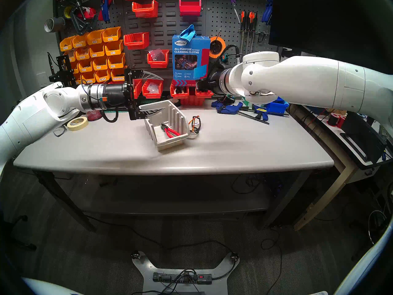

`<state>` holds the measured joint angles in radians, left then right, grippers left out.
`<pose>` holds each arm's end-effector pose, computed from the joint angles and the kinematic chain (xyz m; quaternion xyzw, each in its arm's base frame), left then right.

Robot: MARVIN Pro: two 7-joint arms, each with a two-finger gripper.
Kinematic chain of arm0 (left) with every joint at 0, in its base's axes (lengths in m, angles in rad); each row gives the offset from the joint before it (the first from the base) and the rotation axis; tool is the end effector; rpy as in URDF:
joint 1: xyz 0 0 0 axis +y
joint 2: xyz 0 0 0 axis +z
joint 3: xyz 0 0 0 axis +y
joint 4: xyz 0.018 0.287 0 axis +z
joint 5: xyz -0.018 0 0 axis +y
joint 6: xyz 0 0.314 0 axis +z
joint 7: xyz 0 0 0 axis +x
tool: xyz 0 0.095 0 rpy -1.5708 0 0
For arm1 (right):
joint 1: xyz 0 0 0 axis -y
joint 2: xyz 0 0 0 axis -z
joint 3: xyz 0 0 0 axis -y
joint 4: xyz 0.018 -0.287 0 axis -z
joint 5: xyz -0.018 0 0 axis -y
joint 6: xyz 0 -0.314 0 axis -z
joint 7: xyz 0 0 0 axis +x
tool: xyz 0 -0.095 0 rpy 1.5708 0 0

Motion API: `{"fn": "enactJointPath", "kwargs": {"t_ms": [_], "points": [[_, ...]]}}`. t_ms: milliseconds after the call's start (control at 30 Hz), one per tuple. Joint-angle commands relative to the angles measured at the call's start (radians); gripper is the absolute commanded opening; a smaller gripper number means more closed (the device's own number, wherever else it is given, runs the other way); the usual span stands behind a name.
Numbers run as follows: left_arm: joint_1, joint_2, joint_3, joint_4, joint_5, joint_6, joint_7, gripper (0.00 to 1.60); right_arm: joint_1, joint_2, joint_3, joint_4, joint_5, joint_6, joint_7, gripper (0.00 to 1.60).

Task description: Take out tools from the storage box

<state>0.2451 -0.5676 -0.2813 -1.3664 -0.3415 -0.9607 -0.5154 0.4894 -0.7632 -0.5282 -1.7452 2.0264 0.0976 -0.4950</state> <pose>0.4843 0.0514 -0.0324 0.1533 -0.7192 0.6775 0.0155 0.4982 0.0438 -0.0003 -0.8056 -0.1319 -0.5712 0.0857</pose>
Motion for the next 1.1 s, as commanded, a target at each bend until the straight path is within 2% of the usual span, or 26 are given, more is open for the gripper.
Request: {"fn": "enactJointPath", "kwargs": {"t_ms": [0, 233, 633, 733, 933, 1067], "points": [[-0.095, -0.023, -0.014, -0.014, 0.023, 0.001, -0.100, 1.60, 0.019, 0.002, 0.012, 0.002, -0.004, -0.002, -0.001, 1.60], [-0.123, -0.069, -0.041, -0.002, 0.045, 0.005, -0.123, 1.60, 0.018, 0.002, 0.012, 0.002, -0.004, -0.002, -0.001, 1.60], [-0.207, -0.125, -0.034, 0.018, 0.089, 0.001, -0.275, 1.60, 0.019, 0.002, 0.012, 0.002, -0.004, -0.002, -0.001, 1.60], [-0.230, -0.143, -0.028, 0.018, 0.106, 0.001, -0.337, 1.60, 0.019, 0.002, 0.012, 0.002, -0.005, -0.002, -0.001, 1.60], [-0.243, -0.180, -0.036, 0.030, 0.121, 0.001, -0.380, 1.60, 0.019, 0.002, 0.012, 0.002, -0.005, -0.002, -0.001, 1.60], [-0.245, -0.208, -0.040, 0.057, 0.139, 0.001, -0.374, 1.60, 0.019, 0.002, 0.012, 0.002, -0.005, -0.002, -0.001, 1.60]]}}
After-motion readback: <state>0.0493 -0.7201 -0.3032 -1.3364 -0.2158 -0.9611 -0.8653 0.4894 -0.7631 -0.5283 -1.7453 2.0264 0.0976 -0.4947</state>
